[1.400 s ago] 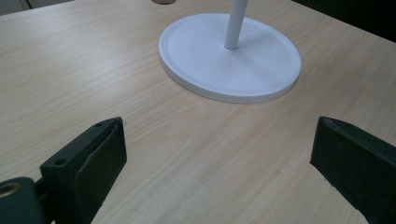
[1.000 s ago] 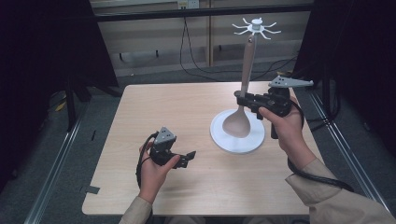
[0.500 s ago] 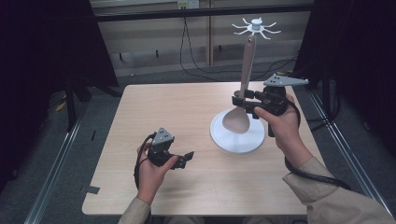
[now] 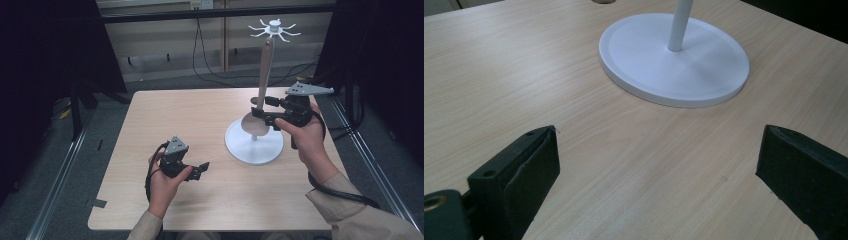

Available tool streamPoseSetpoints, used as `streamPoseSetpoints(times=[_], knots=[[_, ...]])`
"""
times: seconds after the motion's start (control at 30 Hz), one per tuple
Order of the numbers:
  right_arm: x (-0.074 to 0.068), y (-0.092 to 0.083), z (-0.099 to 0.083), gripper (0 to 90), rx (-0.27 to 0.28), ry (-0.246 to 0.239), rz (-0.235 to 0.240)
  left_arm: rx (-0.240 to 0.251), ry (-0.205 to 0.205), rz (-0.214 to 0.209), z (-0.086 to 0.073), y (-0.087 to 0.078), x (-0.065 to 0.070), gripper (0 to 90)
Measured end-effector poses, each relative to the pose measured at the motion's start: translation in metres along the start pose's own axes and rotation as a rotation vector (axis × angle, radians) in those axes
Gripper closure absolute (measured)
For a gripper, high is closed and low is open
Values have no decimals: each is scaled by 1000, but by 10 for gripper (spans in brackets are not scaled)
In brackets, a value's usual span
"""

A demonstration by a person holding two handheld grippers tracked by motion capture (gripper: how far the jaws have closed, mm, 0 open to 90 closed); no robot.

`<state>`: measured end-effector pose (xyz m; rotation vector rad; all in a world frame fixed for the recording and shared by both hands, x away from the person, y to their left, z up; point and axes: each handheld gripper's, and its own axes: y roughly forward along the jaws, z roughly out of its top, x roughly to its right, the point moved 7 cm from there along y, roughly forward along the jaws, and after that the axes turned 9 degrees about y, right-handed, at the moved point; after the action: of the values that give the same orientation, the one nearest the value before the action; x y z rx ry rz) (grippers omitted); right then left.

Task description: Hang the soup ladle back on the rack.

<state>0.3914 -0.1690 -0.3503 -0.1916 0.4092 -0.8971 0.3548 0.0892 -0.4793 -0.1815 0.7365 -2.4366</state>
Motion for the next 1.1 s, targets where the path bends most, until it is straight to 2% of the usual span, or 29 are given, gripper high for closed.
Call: streamPoseSetpoints(times=[0.23,0.57,1.1], knots=[[0,-5,-3,253,-8,-9,-14,-2,4,2,0,0,0,37],[-1,-15,-20,179,-34,-27,-39,-1,1,3,1,0,1,37],[-1,-26,-48,142,-41,-27,-43,3,4,-1,2,1,2,37]])
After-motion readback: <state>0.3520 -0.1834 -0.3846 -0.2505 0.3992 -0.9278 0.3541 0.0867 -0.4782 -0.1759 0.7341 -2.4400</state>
